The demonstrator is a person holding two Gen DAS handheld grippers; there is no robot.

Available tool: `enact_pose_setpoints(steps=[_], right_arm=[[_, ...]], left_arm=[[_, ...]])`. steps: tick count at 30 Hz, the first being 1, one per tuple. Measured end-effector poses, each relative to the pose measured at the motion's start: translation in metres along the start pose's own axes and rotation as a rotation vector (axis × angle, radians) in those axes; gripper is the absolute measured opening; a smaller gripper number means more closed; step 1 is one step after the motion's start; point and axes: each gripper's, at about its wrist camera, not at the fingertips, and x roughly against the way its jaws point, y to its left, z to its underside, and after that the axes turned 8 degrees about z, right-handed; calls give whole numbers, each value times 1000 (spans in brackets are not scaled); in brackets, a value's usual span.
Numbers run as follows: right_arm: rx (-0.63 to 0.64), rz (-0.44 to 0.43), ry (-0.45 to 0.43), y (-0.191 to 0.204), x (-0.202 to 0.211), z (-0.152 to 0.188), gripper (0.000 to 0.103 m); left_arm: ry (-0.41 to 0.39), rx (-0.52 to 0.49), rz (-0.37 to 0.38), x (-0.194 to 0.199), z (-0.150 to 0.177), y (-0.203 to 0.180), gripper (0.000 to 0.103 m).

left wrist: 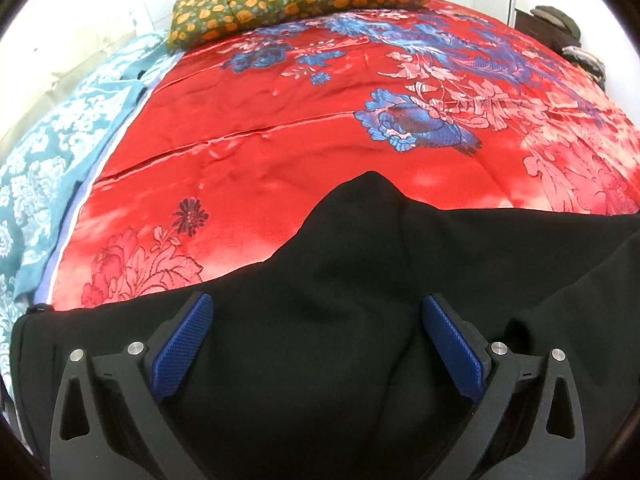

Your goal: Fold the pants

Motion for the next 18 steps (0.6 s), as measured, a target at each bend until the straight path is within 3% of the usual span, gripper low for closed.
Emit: enact_pose_setpoints(steps=[8, 12, 18], right_arm=[[16, 11, -33, 2, 0, 3, 103], [16, 9, -94, 2, 3, 11, 103], [23, 20, -57, 5, 1, 5, 103]], left_arm=[[0, 0, 0, 0, 0, 0, 103], [0, 0, 0, 0, 0, 0, 103], [0, 0, 1, 0, 0, 0, 103]])
